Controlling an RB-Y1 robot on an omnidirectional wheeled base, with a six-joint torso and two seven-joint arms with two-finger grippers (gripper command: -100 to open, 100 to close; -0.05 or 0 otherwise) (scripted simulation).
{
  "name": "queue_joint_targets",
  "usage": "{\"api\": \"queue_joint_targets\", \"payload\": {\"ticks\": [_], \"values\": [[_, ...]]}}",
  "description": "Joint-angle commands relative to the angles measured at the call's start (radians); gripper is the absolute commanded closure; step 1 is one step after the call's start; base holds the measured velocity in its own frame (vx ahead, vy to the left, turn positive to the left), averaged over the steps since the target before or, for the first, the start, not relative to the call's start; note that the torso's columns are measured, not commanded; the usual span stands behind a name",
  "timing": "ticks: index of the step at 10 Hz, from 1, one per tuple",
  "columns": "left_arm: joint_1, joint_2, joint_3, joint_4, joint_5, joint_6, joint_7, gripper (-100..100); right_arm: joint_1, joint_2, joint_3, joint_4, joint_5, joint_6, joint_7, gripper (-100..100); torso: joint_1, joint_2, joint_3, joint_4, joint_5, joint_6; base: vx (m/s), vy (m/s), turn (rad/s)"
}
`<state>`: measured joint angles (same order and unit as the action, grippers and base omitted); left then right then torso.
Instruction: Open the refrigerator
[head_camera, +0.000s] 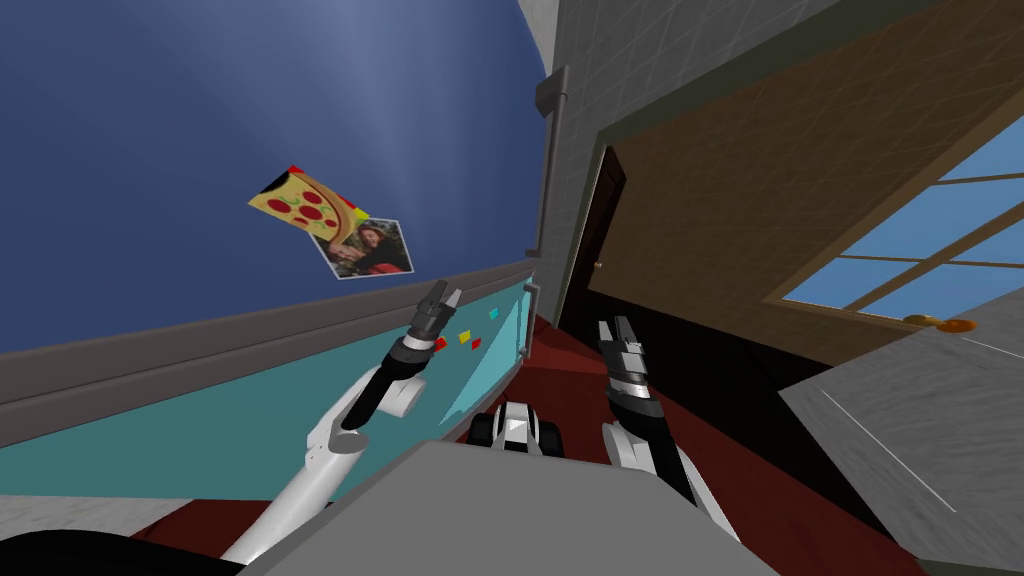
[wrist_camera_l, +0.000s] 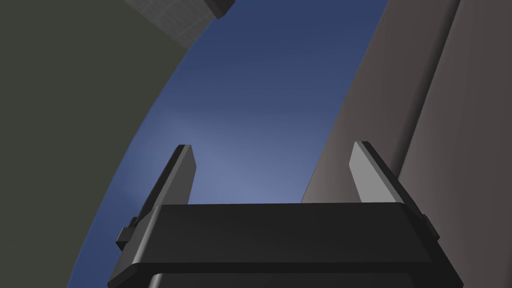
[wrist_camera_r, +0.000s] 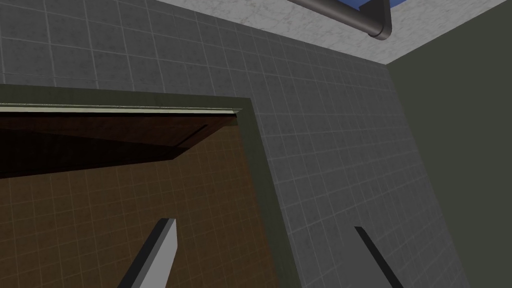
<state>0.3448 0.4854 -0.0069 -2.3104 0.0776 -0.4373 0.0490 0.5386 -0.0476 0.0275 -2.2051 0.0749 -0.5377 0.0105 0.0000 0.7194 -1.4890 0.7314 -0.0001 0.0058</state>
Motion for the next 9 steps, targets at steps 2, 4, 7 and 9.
{"api": "queue_joint_targets", "payload": {"ticks": [2,4,7,9], "values": [[-0.020,0.085,0.004,0.018,0.022,0.043,0.031,-100,0.000,0.000,0.000,0.000,0.000,0.000,0.000,0,0.000,-0.002,-0.001,-0.001,0.000,0.000,0.021,-0.032,-0.027],[-0.033,0.138,0.005,0.026,0.036,0.069,0.050,-100,0.000,0.000,0.000,0.000,0.000,0.000,0.000,0,0.001,-0.003,-0.002,-0.001,0.001,0.001,0.020,-0.031,-0.027],[-0.060,0.229,0.009,0.045,0.065,0.122,0.088,-100,0.000,0.000,0.000,0.000,0.000,0.000,0.000,0,0.001,-0.008,-0.006,-0.003,0.000,0.002,0.028,-0.036,-0.033],[-0.074,0.280,0.011,0.056,0.079,0.150,0.106,-100,0.000,0.000,0.000,0.000,0.000,0.000,0.000,0,0.001,-0.008,-0.005,-0.003,0.000,0.002,0.017,-0.039,-0.016]]}}
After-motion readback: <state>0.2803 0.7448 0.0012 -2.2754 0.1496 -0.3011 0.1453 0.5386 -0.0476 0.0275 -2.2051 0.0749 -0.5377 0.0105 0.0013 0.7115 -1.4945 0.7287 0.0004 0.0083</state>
